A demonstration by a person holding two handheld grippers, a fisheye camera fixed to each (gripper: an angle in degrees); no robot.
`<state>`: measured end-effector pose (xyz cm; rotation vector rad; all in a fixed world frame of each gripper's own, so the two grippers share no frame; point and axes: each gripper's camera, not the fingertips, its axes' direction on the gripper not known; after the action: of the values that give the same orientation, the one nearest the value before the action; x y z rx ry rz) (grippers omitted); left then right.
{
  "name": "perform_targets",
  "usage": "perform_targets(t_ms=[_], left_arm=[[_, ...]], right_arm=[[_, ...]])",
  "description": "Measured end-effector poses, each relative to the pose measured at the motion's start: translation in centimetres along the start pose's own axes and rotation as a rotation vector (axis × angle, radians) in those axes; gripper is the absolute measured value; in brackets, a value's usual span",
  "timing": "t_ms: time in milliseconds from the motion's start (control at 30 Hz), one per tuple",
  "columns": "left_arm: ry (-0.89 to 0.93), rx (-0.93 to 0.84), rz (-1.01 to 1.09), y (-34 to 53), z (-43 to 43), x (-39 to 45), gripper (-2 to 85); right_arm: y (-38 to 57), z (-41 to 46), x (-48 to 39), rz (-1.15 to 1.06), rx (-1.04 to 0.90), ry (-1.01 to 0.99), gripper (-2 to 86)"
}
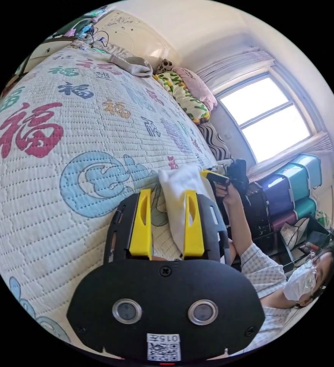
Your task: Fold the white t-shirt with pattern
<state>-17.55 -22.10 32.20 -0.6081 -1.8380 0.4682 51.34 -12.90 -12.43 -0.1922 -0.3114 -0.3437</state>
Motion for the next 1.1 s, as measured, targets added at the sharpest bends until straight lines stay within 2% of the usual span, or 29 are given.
perform_targets(t_ms=[300, 600, 767, 1000, 1100], left_arm=[[0.064, -0.049, 0.033, 1.5, 1.9, -2.1, 4.4], [0.010, 0.110, 0.258, 7.1, -1.4, 1.4, 1.9], [-0.162, 0.207, 0.479, 13.4, -1.4, 5.0, 1.9], [-0.168, 0.207, 0.663, 24.5, -0.6, 6.6, 1.7], [-0.156, 0.173, 0.812, 30.8, 0.4, 7.7, 1.6]], right_arm=[[1.7, 0.5, 0.7, -0.094, -0.042, -0.088, 2.8], [7.9, -4.8, -0.9, -0.198, 0.249, -0.068, 0.1], [13.2, -6.6, -2.5, -0.330, 0.322, -0.034, 0.0], [23.7, -9.2, -4.4, -0.559, 0.297, -0.064, -0.1], [29.7, -9.5, -5.8, -0.681, 0.280, -0.068, -0.2]])
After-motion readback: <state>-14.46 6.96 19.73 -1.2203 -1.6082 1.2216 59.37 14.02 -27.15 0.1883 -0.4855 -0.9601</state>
